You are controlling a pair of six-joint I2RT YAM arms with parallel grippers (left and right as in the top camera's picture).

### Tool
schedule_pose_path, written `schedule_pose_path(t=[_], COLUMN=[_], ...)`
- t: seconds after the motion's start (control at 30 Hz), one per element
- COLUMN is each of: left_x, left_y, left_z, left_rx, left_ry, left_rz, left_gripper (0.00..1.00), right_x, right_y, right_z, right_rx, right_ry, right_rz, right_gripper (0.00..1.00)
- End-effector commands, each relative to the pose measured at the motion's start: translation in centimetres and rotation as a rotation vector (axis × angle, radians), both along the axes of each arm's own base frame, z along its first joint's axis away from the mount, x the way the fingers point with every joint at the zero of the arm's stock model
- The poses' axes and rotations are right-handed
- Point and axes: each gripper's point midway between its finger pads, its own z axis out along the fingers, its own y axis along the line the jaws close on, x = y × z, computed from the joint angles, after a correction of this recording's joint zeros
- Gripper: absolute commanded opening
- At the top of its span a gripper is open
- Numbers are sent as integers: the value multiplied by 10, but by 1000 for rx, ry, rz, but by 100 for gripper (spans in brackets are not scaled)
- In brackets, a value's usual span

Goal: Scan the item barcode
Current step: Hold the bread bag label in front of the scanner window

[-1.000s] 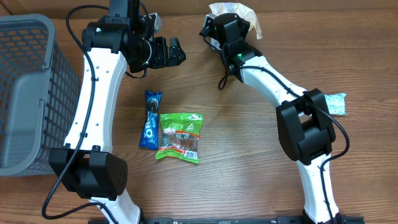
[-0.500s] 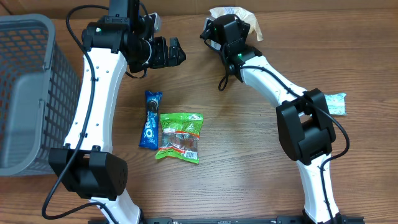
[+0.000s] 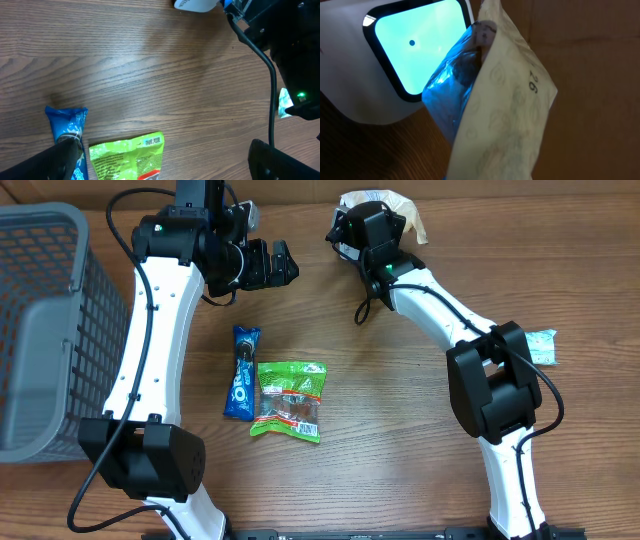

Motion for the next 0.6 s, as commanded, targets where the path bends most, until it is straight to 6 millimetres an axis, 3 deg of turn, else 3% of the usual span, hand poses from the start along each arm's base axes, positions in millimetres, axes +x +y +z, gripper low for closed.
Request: schedule_pose_path(t=[0.0, 0.57], left_x=[3, 3], left_y=[-2, -2], left_z=[6, 6], left_rx=[5, 5], left_ry=[-22, -22], left_rz=[-10, -10], left_gripper=[100, 100], right_x=[4, 9], right_y=[-1, 1], right_z=[17, 26], right_rx=[4, -71], right_ry=[-34, -59], right_rz=[2, 48], right_gripper=[4, 4])
